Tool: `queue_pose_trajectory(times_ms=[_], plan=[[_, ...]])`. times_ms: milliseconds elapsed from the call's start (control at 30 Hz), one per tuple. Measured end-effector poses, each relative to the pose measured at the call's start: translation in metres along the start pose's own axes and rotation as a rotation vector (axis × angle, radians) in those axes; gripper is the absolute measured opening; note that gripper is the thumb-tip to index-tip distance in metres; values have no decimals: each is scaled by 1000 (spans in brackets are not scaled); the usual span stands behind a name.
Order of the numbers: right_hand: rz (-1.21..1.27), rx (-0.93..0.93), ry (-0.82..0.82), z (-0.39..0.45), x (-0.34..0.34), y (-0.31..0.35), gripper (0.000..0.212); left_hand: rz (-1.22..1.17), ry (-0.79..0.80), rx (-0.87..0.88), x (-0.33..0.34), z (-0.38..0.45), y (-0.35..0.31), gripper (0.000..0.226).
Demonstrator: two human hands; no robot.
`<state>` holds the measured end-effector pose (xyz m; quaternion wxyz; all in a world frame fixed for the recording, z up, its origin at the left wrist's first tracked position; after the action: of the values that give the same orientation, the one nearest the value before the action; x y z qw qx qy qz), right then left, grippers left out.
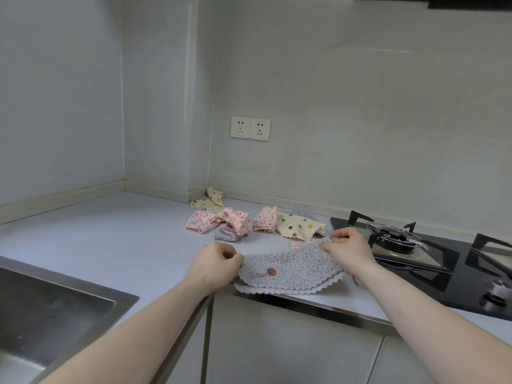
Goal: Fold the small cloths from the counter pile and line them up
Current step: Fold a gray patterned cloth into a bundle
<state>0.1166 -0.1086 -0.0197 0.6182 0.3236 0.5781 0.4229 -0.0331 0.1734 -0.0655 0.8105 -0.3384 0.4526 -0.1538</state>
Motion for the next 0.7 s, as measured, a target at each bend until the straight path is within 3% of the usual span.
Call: queue_pose_trajectory(times_ms=[133, 267, 533, 700], plan=[[-40, -18, 34, -2, 13, 34, 33, 70, 90, 37, 9, -2, -5, 14], [-46, -52, 86, -11, 39, 60, 32, 141, 70, 52, 6, -3, -8, 16], [-81, -88, 206, -37, 93, 65, 32, -84, -43, -19, -2, -1, 2, 2], [-93, -102, 301, -49, 118, 60, 35, -124, -59, -47, -4, 1, 6, 13]])
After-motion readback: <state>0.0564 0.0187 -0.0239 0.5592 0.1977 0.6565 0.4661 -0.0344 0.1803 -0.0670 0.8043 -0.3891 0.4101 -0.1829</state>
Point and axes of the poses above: each hand's wrist, its own z-axis towards the middle knuckle, its own x-axis out of the palm, y = z × x, the point moved 7 cm from there along z, towards the middle knuckle, and after that the axes turned 5 degrees about x, right-handed, at the moved point
